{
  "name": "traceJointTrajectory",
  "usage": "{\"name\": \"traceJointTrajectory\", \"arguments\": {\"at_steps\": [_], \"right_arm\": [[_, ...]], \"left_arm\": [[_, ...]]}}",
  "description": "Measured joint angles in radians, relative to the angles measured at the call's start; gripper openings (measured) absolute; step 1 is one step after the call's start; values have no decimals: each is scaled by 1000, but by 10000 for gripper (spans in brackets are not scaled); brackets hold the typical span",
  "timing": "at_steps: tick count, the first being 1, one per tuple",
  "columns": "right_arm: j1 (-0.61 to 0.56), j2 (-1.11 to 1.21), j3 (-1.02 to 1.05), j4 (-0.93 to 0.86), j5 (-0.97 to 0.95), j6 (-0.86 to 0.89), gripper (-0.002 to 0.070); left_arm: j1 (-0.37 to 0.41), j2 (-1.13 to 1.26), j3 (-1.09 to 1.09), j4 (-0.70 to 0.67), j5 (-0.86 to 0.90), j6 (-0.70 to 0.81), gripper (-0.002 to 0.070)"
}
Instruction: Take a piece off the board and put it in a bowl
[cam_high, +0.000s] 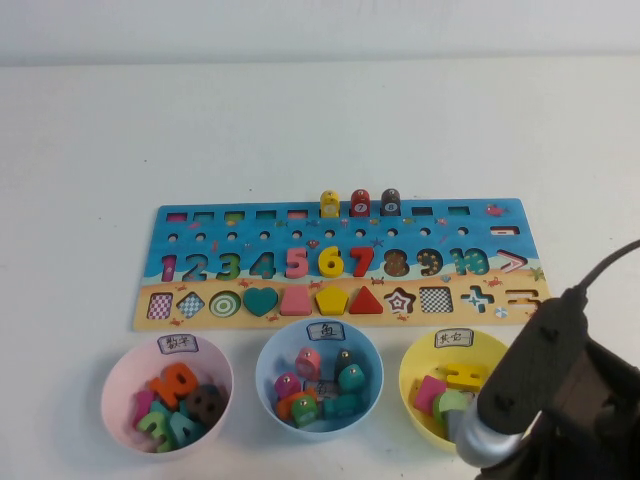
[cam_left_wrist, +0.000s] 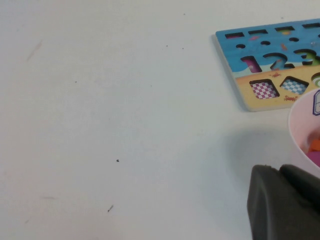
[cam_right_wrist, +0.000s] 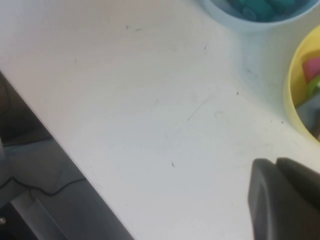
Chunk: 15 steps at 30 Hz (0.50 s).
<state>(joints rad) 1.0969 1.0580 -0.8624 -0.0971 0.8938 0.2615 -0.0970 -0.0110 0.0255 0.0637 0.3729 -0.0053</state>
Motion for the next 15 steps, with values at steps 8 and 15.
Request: {"name": "traceJointTrajectory", "arguments": {"at_steps": [8, 15], "right_arm": [[0, -3, 72, 7, -22, 0, -16], [-87, -40, 185, 9, -135, 0, -16]], "left_arm": [[0, 0, 0, 0, 0, 0, -3], [0, 0, 0, 0, 0, 0, -3]]}}
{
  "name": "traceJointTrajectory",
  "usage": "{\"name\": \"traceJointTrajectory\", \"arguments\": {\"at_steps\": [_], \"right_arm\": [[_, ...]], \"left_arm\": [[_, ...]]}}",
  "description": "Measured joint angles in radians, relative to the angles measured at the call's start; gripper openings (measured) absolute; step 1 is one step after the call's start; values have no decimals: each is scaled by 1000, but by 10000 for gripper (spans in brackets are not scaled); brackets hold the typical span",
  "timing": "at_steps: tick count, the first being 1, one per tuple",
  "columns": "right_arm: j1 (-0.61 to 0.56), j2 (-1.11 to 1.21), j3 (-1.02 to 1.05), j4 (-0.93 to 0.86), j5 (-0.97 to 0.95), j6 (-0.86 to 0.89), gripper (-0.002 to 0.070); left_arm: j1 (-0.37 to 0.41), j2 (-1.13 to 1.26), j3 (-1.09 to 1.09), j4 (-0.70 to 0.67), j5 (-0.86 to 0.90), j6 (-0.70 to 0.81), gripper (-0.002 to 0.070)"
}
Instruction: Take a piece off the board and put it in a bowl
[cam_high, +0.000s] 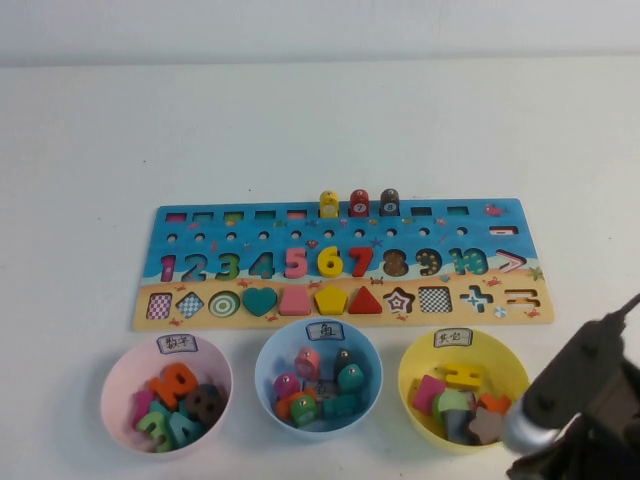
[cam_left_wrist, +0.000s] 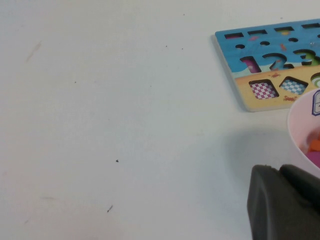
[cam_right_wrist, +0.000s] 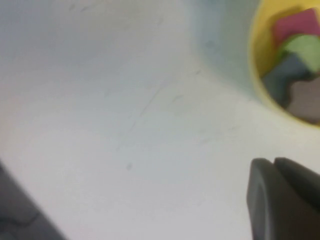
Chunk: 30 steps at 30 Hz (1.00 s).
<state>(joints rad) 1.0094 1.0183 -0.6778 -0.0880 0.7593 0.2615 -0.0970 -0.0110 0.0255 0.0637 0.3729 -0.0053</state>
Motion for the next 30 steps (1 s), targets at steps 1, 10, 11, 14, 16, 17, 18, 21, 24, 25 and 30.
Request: {"name": "traceJointTrajectory", "arguments": {"at_steps": [1, 10, 11, 14, 16, 17, 18, 21, 24, 25, 30], "right_arm": [[-45, -15, 21, 0, -33, 0, -16], [-467, -233, 172, 46, -225, 0, -16], [-524, -285, 193, 46, -242, 0, -16], [-659, -420, 254, 47, -313, 0, -16], [-745, -517, 306, 47, -379, 0, -17], [-781, -562, 334, 47, -406, 0, -17], [-813, -606, 359, 47, -426, 0, -17], [-869, -707, 425, 47, -451, 0, -17], [-884, -767, 482, 47, -482, 0, -17], [-885, -780, 497, 47, -493, 0, -17], [-886, -835, 581, 47, -551, 0, -17]], "left_arm": [[0, 0, 0, 0, 0, 0, -3], [0, 0, 0, 0, 0, 0, -3], [0, 0, 0, 0, 0, 0, -3], [0, 0, 0, 0, 0, 0, -3], [0, 0, 0, 0, 0, 0, -3], [0, 0, 0, 0, 0, 0, -4], [0, 0, 0, 0, 0, 0, -4], [0, 0, 0, 0, 0, 0, -3], [0, 0, 0, 0, 0, 0, -3], [0, 0, 0, 0, 0, 0, -3], [0, 0, 0, 0, 0, 0, -3]]}}
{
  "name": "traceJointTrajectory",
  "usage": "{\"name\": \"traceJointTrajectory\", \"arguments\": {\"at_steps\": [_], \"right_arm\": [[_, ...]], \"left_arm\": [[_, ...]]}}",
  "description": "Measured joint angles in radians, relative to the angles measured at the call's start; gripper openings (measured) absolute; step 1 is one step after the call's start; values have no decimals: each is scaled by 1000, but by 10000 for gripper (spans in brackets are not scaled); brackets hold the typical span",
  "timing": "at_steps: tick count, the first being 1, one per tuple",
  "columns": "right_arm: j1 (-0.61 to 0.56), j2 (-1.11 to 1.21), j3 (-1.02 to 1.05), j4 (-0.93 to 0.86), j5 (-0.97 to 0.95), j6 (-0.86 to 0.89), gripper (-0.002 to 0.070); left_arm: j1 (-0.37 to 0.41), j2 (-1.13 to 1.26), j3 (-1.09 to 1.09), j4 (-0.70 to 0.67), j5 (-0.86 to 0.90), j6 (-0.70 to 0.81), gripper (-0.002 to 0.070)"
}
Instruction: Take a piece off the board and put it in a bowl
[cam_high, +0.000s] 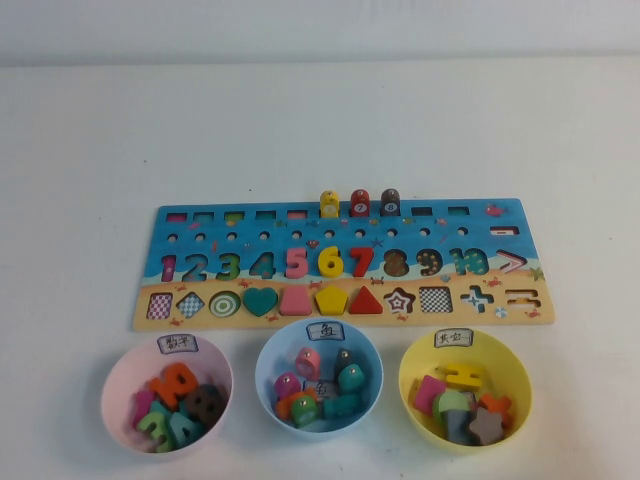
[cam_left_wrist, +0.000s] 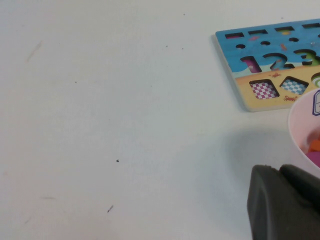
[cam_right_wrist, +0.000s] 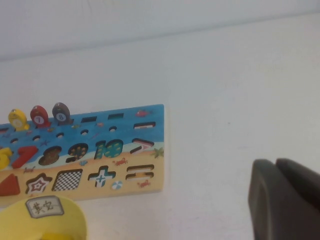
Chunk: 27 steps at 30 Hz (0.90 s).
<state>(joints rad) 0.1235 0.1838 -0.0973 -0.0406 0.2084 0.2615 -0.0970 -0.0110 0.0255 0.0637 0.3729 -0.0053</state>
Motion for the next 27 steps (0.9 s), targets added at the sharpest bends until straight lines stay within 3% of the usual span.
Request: {"name": "traceJointTrajectory", "arguments": {"at_steps": [8, 27], "right_arm": [[-34, -181, 88, 0, -18, 0, -17], [-52, -192, 122, -26, -48, -81, -17]], "left_arm": [[0, 0, 0, 0, 0, 0, -3], [0, 0, 0, 0, 0, 0, -4]]}}
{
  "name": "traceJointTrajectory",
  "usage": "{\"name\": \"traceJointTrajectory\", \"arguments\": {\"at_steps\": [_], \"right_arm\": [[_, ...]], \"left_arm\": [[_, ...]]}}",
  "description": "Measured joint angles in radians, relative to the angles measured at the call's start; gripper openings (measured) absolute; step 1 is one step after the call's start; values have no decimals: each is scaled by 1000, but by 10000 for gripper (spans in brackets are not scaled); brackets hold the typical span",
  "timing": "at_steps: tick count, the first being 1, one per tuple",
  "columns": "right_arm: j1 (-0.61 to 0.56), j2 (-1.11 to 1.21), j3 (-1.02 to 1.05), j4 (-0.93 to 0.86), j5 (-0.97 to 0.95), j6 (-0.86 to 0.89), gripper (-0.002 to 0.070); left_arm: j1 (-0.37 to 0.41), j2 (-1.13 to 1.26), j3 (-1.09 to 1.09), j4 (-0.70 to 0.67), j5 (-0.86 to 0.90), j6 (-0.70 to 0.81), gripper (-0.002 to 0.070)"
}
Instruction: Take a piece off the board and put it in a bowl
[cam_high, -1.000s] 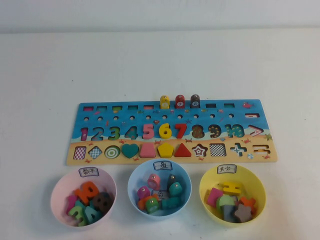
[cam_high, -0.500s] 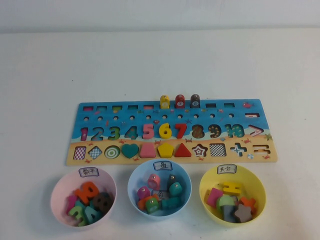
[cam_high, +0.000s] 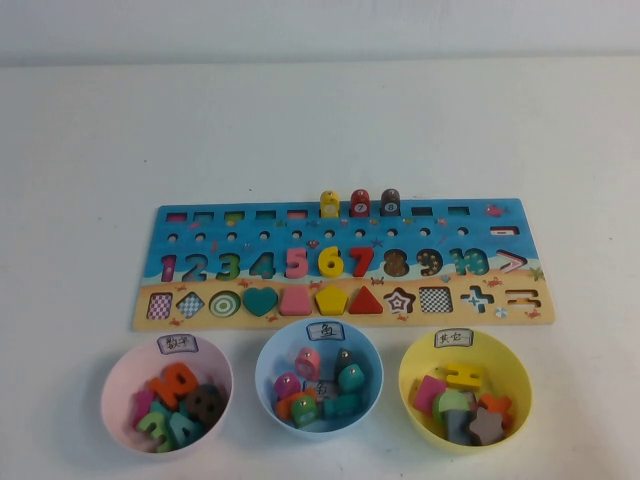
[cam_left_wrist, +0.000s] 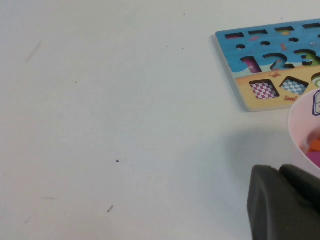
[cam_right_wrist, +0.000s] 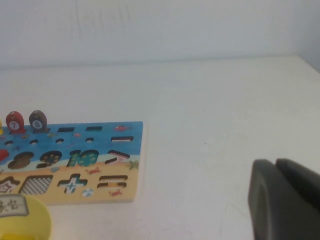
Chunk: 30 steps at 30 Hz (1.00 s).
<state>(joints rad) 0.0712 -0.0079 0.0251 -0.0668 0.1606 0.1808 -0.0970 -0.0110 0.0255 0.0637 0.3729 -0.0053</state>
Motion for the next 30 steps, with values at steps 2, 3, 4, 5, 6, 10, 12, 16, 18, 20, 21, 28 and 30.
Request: {"name": "traceJointTrajectory", "arguments": {"at_steps": [2, 3, 4, 5, 6, 10, 12, 16, 18, 20, 21, 28, 30], "right_arm": [[0, 0, 0, 31, 3, -44, -17], [0, 0, 0, 88, 13, -118, -17], [0, 0, 0, 131, 25, -173, -17], [0, 0, 0, 158, 39, -217, -17], [0, 0, 0, 178, 54, -247, -17], [0, 0, 0, 206, 105, -289, -17], [0, 0, 0, 206, 128, -294, -17], [0, 0, 0, 206, 193, -301, -17], [0, 0, 0, 206, 201, -303, -17], [0, 0, 0, 208, 201, -302, -17], [0, 0, 0, 208, 201, -302, -17], [0, 0, 0, 208, 201, -304, -17], [0, 0, 0, 208, 201, -304, -17]], "left_arm": [[0, 0, 0, 0, 0, 0, -4], [0, 0, 0, 0, 0, 0, -4], [0, 0, 0, 0, 0, 0, -3], [0, 0, 0, 0, 0, 0, -4], [0, 0, 0, 0, 0, 0, -4], [0, 0, 0, 0, 0, 0, -4], [0, 0, 0, 0, 0, 0, -3], [0, 0, 0, 0, 0, 0, -3], [0, 0, 0, 0, 0, 0, -3], [0, 0, 0, 0, 0, 0, -3], [0, 0, 0, 0, 0, 0, -3], [0, 0, 0, 0, 0, 0, -3], [0, 0, 0, 0, 0, 0, -3]]}}
